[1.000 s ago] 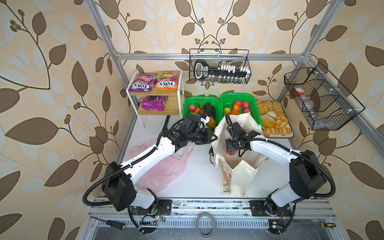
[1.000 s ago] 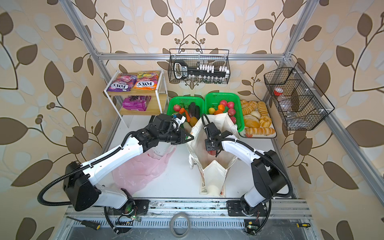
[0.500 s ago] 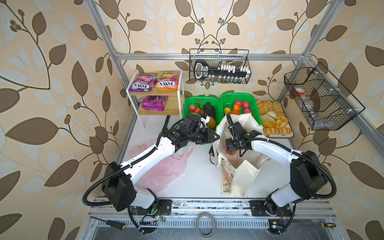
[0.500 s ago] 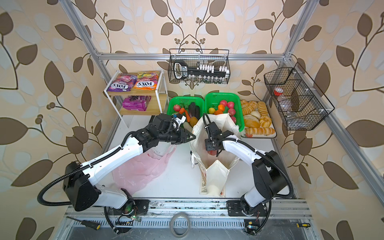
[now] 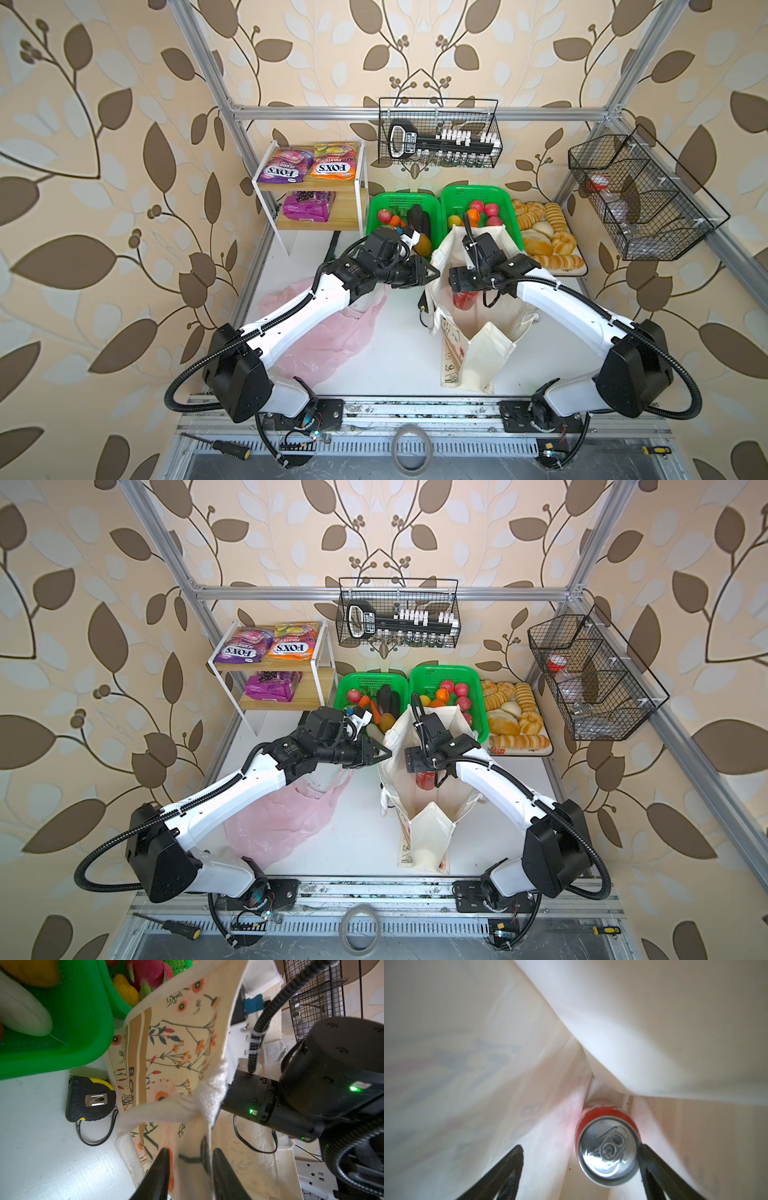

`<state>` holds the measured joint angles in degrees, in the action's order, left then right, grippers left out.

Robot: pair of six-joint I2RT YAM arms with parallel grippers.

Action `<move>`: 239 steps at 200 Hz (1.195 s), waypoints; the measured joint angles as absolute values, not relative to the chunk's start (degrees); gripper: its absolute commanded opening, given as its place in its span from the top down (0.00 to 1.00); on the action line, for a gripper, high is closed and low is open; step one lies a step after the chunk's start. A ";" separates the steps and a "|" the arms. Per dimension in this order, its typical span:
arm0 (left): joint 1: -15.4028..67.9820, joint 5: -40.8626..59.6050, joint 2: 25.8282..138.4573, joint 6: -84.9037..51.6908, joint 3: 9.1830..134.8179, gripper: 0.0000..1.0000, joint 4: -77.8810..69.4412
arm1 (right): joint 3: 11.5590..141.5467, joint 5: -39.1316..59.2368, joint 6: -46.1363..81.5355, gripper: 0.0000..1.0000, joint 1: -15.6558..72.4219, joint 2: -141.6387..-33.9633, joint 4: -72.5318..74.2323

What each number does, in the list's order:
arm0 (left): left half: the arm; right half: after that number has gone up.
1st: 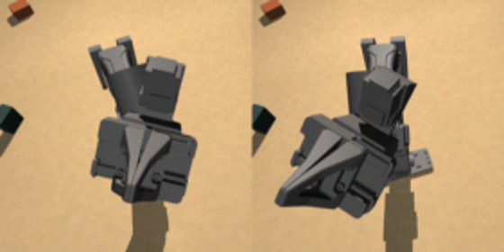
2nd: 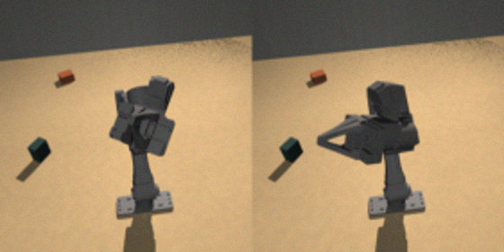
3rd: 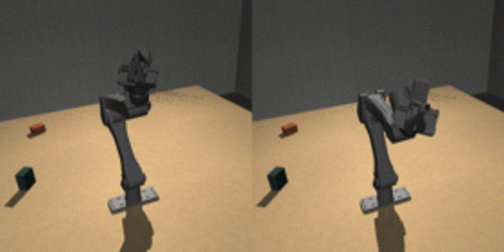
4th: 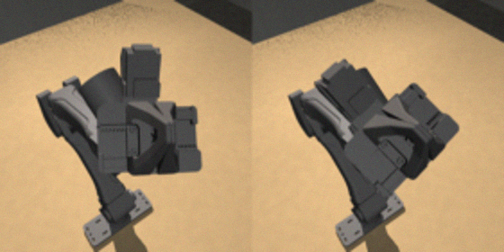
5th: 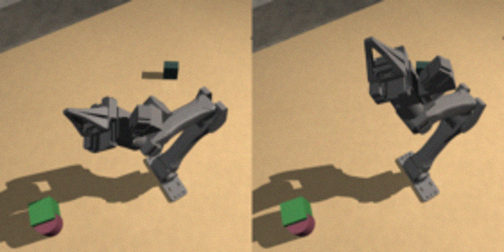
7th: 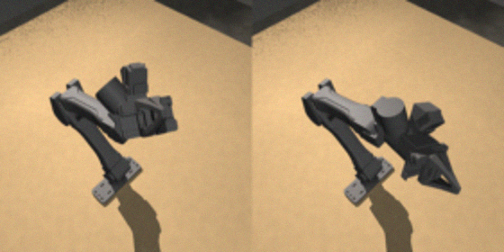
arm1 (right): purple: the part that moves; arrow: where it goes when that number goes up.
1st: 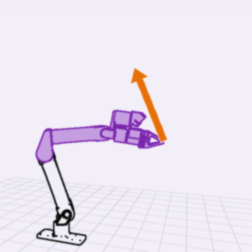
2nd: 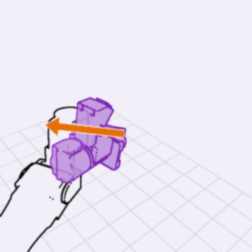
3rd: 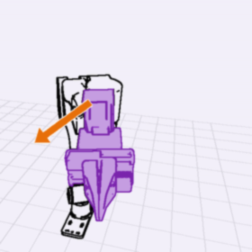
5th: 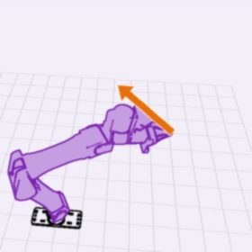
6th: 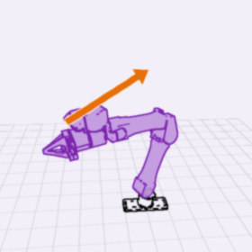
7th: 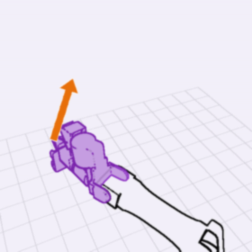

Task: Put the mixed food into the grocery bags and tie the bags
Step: 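Open the right gripper to release the can inside the tote bag, then raise the right gripper out of the bag while the left gripper moves toward the shelf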

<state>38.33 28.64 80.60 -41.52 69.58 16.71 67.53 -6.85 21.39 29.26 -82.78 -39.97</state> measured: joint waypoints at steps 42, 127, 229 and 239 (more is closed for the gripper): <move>38.33 28.69 80.60 -41.52 69.60 0.68 16.69 | 70.52 -5.02 21.39 0.12 29.56 -79.02 -45.12; 38.33 28.73 80.60 -42.17 69.69 0.82 16.43 | 73.69 -5.54 20.32 0.13 29.58 -74.46 -42.52; 38.33 24.77 74.78 -35.55 69.80 0.38 18.76 | 73.65 1.50 21.08 0.14 30.44 -57.71 -38.06; 38.33 22.11 72.34 -33.65 69.84 0.34 20.01 | 72.75 3.60 21.69 0.14 30.41 -55.22 -35.66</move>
<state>38.33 22.11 72.34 -33.65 69.84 20.01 72.75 3.60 21.69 30.41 -55.22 -35.66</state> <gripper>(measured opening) 0.625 0.860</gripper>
